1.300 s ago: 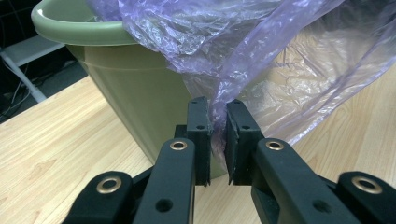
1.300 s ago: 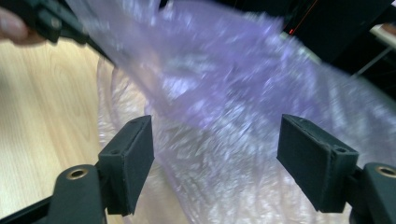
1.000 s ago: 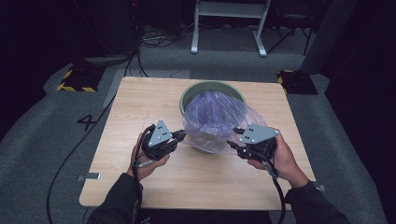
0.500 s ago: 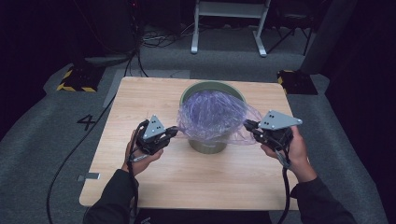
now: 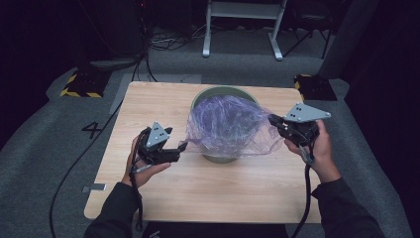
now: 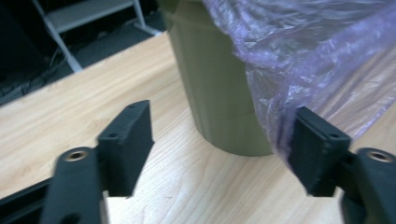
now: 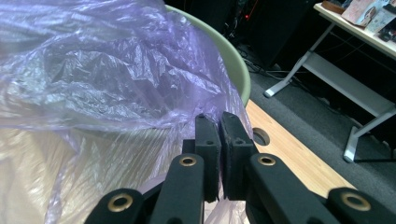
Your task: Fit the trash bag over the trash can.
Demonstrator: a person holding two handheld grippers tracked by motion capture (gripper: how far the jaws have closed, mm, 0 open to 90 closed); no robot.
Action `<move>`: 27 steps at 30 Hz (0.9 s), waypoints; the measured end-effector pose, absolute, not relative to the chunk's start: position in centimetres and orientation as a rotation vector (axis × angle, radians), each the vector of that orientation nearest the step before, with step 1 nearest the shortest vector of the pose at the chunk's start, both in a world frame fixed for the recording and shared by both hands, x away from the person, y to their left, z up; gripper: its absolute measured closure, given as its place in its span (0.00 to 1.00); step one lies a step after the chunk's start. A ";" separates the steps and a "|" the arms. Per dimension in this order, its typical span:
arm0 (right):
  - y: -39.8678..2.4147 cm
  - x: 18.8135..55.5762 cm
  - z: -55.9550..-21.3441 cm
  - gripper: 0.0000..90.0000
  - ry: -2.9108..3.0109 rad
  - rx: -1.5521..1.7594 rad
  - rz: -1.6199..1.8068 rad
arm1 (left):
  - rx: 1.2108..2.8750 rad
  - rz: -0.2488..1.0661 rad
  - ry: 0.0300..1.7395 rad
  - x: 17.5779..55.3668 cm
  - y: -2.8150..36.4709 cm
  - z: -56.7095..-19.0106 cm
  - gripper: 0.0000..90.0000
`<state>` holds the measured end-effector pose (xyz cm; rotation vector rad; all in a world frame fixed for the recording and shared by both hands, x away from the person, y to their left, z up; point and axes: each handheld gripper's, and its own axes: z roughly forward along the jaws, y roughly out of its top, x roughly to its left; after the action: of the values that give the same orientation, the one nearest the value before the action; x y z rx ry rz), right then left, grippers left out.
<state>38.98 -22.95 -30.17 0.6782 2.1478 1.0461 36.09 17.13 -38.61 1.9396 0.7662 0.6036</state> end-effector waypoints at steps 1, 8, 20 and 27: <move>-23.0 39.0 -30.2 0.98 2.148 0.678 1.046 | 1.940 0.604 0.766 36.1 17.1 -38.6 0.22; -23.1 39.1 -29.8 0.98 2.136 0.683 1.043 | 1.899 0.549 0.608 32.6 18.0 -35.9 0.17; -22.9 39.5 -29.8 0.98 2.140 0.667 1.030 | 1.835 0.565 0.540 31.2 17.3 -33.2 0.17; -22.4 39.8 -29.9 0.98 2.154 0.672 1.012 | 1.894 0.536 0.408 30.7 12.9 -32.1 0.17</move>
<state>39.83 -22.44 -29.87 0.6718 2.1536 1.0119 30.74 12.93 -32.10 1.8944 0.4084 0.5362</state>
